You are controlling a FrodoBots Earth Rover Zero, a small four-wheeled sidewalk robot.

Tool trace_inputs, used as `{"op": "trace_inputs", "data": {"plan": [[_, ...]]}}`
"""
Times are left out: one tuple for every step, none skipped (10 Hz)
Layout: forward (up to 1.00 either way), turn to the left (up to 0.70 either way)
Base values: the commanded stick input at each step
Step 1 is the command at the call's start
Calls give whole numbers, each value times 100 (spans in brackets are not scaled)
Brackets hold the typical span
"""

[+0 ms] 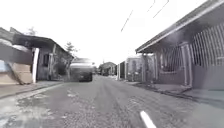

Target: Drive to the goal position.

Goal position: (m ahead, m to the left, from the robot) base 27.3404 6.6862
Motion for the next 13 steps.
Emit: {"op": "trace_inputs", "data": {"plan": [[50,0],[50,0],[50,0],[50,0],[50,-13],[50,-37],[50,-49],[50,-50],[50,-50],[50,-50],[50,-50],[50,-46],[50,-33]]}}
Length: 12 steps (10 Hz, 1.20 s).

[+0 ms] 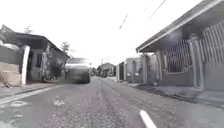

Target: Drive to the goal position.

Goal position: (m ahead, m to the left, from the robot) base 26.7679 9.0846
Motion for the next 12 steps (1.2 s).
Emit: {"op": "trace_inputs", "data": {"plan": [[50,-21],[50,-8],[50,0],[50,-3],[50,-8],[50,-13],[50,-18],[50,-23],[50,-28],[50,-33],[50,-39],[50,-50]]}}
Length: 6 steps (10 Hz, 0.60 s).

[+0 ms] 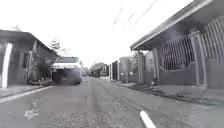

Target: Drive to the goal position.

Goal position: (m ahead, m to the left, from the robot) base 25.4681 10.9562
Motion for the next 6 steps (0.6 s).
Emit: {"op": "trace_inputs", "data": {"plan": [[50,-50],[50,-17],[50,-9],[50,0],[50,0],[50,0]]}}
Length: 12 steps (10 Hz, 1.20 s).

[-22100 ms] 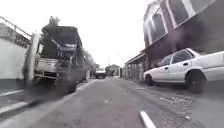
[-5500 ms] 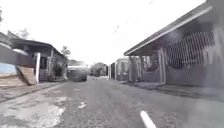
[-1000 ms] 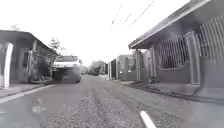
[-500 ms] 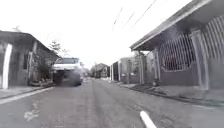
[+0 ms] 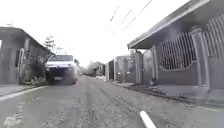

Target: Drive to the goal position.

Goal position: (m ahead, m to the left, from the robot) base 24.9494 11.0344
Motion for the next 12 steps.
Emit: {"op": "trace_inputs", "data": {"plan": [[50,0],[50,0],[50,0],[50,0],[50,0],[50,0],[50,0],[50,0],[50,0],[50,0],[50,0],[50,0]]}}
